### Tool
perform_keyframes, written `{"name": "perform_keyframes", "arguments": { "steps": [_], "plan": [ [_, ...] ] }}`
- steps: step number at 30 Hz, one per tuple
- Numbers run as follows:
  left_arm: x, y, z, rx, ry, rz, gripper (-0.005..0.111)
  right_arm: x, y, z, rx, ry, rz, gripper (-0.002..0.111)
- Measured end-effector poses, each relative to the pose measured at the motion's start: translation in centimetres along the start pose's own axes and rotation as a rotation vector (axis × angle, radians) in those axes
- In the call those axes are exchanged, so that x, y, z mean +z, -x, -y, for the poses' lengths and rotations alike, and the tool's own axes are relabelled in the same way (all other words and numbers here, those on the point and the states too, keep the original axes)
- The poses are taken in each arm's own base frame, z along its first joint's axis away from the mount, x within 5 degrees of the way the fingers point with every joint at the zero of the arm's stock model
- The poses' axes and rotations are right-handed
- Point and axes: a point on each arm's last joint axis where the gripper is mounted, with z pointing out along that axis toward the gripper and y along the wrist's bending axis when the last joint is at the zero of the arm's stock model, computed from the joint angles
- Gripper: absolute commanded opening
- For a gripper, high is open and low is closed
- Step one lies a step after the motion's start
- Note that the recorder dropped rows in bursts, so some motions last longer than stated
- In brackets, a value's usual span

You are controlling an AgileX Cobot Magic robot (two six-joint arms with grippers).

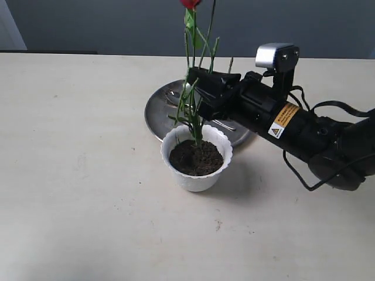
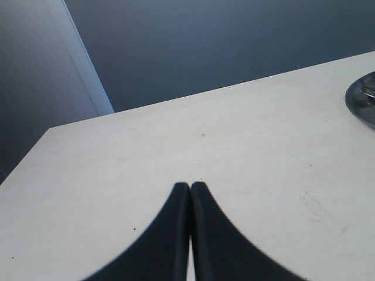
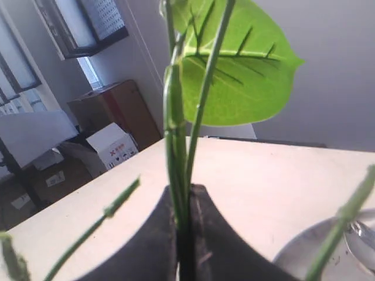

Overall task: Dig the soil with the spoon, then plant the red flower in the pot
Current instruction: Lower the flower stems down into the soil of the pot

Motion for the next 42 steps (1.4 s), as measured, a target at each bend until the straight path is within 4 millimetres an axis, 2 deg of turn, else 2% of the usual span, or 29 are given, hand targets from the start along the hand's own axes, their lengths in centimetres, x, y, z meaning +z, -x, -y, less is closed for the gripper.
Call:
{"name": "perform_keyframes", "arguments": {
  "steps": [2,10,30,42],
  "plan": [
    [0.0,0.0,0.0,0.000,0.000,0.000,0.000,0.2,-1.3,0.6,0.019,-0.013,-0.026,-0.001],
    [0.0,0.0,0.0,0.000,0.000,0.000,0.000,0.5,-3.5,1.2,0.037,0.035,-0.062,-0.001],
    [0.0,0.0,0.0,0.000,0.000,0.000,0.000,0.8,-3.8,1.8,0.033,-0.035,-0.129,-0.001],
    [0.0,0.0,0.0,0.000,0.000,0.000,0.000,0.7,-2.7,0.9,-0.046,-0.005,-0.160,-0.001]
  ]
}}
